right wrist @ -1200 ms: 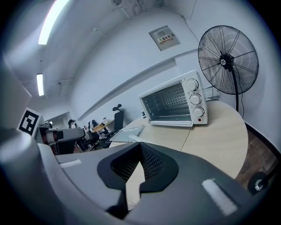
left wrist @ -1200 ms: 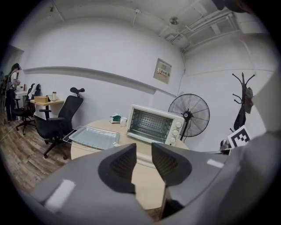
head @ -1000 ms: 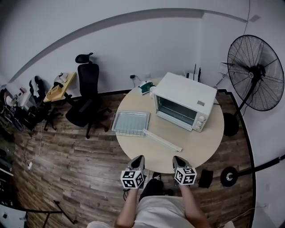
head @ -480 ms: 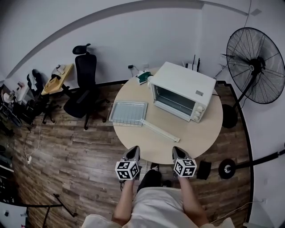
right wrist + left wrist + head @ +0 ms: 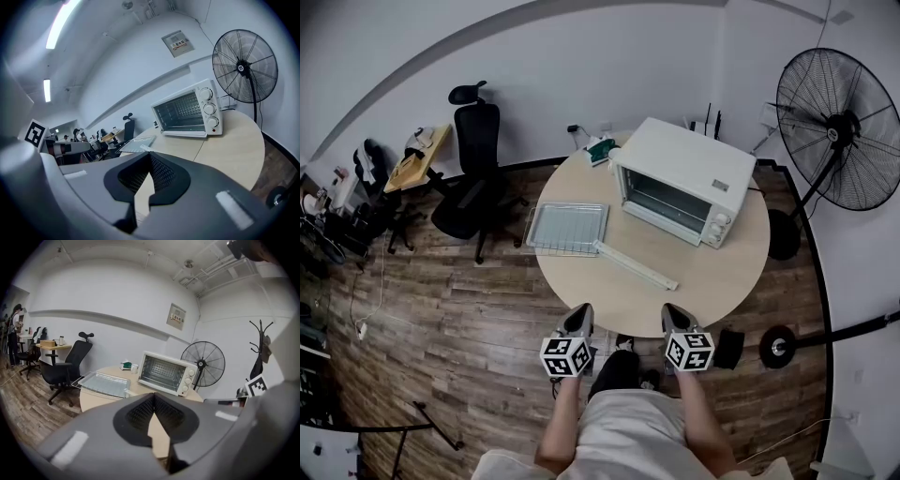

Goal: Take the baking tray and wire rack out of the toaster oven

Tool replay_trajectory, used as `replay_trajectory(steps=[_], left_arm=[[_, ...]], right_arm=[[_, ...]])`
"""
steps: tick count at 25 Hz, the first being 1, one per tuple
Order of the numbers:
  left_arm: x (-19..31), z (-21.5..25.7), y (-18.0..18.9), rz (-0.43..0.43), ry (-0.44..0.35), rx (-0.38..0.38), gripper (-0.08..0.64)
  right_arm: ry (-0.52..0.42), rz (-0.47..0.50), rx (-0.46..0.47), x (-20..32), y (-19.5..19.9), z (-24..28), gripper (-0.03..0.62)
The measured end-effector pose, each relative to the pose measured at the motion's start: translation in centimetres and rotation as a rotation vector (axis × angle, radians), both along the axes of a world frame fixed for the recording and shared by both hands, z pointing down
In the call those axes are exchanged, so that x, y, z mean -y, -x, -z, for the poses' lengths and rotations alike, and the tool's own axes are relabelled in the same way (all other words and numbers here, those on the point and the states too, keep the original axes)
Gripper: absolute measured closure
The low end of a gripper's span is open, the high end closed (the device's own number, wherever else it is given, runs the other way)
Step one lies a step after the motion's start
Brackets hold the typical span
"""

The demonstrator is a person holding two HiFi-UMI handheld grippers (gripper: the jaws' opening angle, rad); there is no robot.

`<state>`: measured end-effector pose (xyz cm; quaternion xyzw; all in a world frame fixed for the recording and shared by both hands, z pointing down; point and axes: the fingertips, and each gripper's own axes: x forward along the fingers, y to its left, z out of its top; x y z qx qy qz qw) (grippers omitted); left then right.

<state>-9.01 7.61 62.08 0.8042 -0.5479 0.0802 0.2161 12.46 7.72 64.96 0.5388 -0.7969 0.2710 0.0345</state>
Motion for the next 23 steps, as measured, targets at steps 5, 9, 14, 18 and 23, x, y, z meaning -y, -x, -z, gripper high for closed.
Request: replay_trajectory(steps=[5, 9, 14, 18, 23], left_arm=[[-0.19, -0.06, -0.31, -0.016, -0.005, -0.004, 0.505], [-0.16, 0.33, -0.18, -0.018, -0.01, -0.007, 0.505], [-0.21, 0.28, 0.19, -0.017, -0.013, -0.006, 0.505], [-0.3, 0.22, 0.56, -0.011, -0.016, -0.012, 0.505], [-0.03, 0.27, 0.4, -0.018, -0.016, -0.017, 0.505]], right_arm=[[-0.008, -0.002, -0.002, -0.04, 0.03, 0.07, 0.595], [-0.018, 0.001, -0.008, 0.15, 0.32, 0.52, 0.595], [-0.033, 0.002, -0.01, 0.4, 0.75, 0.83, 0.595], [-0.039, 0.006, -0.017, 0.33, 0.91, 0.96, 0.597], [-0.039, -0.001, -0.017, 0.6, 0.82, 1.03, 0.596]])
